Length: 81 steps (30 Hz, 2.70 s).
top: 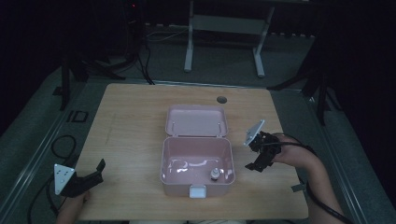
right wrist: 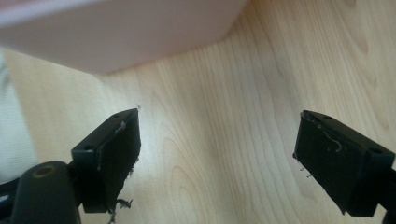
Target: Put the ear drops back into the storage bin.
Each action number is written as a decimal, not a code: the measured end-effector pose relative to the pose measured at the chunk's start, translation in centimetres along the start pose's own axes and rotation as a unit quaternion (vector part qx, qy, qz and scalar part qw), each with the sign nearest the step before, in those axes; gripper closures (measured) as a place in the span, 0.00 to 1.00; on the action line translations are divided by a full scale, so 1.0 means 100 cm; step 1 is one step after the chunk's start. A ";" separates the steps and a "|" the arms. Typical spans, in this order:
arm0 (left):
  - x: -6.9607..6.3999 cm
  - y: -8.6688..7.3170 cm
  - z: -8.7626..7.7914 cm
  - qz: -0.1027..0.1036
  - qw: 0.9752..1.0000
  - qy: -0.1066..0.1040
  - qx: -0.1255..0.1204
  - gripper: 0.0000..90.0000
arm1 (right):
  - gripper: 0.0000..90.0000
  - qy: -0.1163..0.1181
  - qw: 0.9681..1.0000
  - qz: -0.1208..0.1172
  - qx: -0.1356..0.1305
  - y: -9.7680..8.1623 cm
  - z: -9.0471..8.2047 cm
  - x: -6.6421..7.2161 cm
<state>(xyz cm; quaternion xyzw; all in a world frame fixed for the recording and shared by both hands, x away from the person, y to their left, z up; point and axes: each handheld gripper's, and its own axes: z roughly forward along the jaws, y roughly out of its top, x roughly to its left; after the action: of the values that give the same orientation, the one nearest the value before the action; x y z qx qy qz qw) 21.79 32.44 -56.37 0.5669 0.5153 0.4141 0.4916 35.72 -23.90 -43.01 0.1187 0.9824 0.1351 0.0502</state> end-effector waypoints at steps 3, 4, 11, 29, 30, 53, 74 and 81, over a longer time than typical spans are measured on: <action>0.000 0.000 0.000 0.000 1.000 0.000 0.000 0.01 | 0.16 -0.002 1.000 0.017 -0.006 -0.012 0.008 -0.002; 0.000 0.000 0.000 0.000 1.000 0.001 0.000 0.01 | 0.16 -0.003 1.000 0.023 -0.009 -0.015 0.011 -0.003; 0.000 0.000 0.000 0.000 1.000 0.001 0.000 0.01 | 0.16 -0.010 0.999 0.046 -0.016 -0.037 0.027 -0.003; -0.001 0.000 0.000 0.002 1.000 0.002 0.000 0.01 | 0.15 -0.082 0.980 0.161 -0.080 -0.089 0.061 -0.002; -0.001 0.000 0.000 0.002 1.000 0.003 0.000 0.01 | 0.15 -0.086 0.979 0.167 -0.085 -0.091 0.062 -0.001; -0.001 0.000 0.000 0.003 1.000 0.003 0.000 0.01 | 0.14 -0.259 0.896 0.312 -0.183 -0.118 0.075 0.003; 0.000 0.000 0.000 0.001 1.000 0.002 0.000 0.01 | 0.14 -0.345 0.790 0.408 -0.299 -0.136 0.081 0.016; 0.000 0.000 0.000 0.001 1.000 0.002 -0.001 0.01 | 0.15 -0.343 0.782 0.415 -0.313 -0.140 0.080 0.018</action>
<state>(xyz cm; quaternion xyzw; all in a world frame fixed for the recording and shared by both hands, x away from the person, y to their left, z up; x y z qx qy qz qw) 21.78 32.40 -56.37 0.5664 0.5154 0.4157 0.4908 32.00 -34.49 -54.69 0.5310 0.6600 0.3932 0.3576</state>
